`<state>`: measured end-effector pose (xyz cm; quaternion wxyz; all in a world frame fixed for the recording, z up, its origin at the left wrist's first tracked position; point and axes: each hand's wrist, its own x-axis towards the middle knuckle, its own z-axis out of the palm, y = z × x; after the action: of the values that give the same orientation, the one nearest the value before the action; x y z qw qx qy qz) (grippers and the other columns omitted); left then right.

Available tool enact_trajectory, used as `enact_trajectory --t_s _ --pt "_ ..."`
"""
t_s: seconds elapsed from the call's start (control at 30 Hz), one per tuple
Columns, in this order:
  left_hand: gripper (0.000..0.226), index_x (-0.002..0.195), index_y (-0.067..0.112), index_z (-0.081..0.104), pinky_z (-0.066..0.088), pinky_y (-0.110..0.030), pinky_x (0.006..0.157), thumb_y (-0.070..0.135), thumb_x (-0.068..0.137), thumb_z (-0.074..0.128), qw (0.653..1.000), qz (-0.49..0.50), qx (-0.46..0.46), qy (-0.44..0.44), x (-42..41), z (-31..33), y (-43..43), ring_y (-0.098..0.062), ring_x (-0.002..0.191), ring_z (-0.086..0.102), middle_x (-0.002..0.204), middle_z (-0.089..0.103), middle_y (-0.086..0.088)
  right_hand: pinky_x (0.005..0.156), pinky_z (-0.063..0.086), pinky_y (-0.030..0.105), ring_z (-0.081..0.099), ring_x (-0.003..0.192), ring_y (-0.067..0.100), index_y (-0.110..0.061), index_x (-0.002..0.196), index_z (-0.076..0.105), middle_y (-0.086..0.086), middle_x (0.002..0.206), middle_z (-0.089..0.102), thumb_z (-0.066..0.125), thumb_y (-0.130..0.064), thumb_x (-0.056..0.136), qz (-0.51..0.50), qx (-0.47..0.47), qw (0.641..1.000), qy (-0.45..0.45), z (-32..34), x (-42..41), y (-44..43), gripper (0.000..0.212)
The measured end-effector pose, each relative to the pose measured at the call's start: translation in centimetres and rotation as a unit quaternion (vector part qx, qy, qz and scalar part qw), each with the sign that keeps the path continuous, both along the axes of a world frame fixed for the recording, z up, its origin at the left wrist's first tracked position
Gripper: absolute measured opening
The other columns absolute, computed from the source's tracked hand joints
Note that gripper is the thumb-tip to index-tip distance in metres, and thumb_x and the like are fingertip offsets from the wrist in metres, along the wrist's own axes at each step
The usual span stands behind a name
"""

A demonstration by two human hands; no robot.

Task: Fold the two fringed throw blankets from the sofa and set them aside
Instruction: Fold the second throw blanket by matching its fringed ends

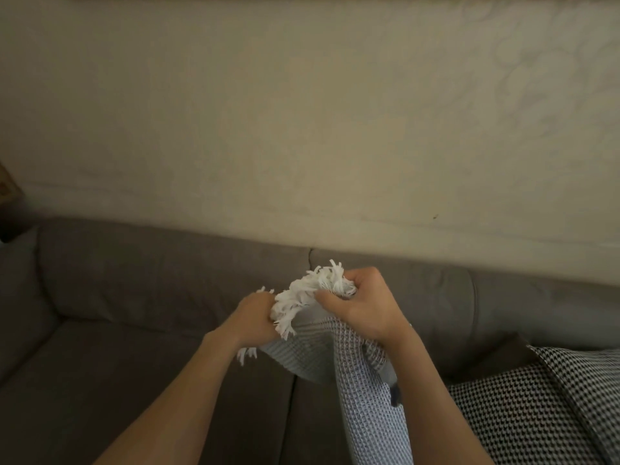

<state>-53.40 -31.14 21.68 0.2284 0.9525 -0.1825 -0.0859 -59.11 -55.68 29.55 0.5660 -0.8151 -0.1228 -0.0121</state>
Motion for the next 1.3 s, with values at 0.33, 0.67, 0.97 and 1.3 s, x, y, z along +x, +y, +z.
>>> enact_trajectory --t_s 0.33,0.67,0.97,1.3 --pt "0.017 0.113 0.025 0.065 0.056 -0.040 0.083 0.018 0.100 0.058 0.984 0.030 -0.149 -0.091 0.3 1.2 -3.2 -0.015 0.097 0.069 0.106 0.073 0.005 0.065 0.058 0.026 0.073 0.071 0.004 -0.027 0.083 0.077 -0.013 0.078 0.078 0.094 -0.039 0.075 0.002 -0.108 0.993 0.044 1.3 -0.2 -2.2 0.023" --pt "0.035 0.081 0.025 0.066 0.049 -0.031 0.059 0.053 0.078 0.086 0.957 0.030 0.160 -0.240 1.7 8.2 -3.1 -0.014 0.072 0.065 0.076 0.066 0.009 0.059 0.043 0.036 0.057 0.070 0.028 -0.015 0.076 0.051 0.002 0.077 0.060 0.063 -0.021 0.094 -0.222 -0.411 0.884 -0.011 -2.7 1.8 -3.5 0.022" --pt "0.002 0.081 0.023 0.069 0.044 -0.036 0.071 0.024 0.082 0.068 0.940 0.163 0.224 -0.201 2.0 6.7 0.4 -0.030 0.090 0.073 0.085 0.074 -0.001 0.092 0.058 0.024 0.073 0.102 0.000 -0.038 0.122 0.070 -0.018 0.113 0.077 0.096 -0.045 0.068 0.138 -0.220 0.960 0.109 0.1 1.8 -4.2 0.061" --pt "0.033 0.120 0.017 0.059 0.044 -0.054 0.097 0.008 0.088 0.061 0.958 0.197 0.000 -0.207 1.6 4.9 -0.7 -0.040 0.112 0.062 0.113 0.071 -0.007 0.081 0.058 0.039 0.068 0.095 0.022 -0.021 0.110 0.064 -0.002 0.106 0.069 0.078 -0.035 0.091 -0.082 -0.352 0.929 0.087 -2.4 2.3 -4.9 0.027"
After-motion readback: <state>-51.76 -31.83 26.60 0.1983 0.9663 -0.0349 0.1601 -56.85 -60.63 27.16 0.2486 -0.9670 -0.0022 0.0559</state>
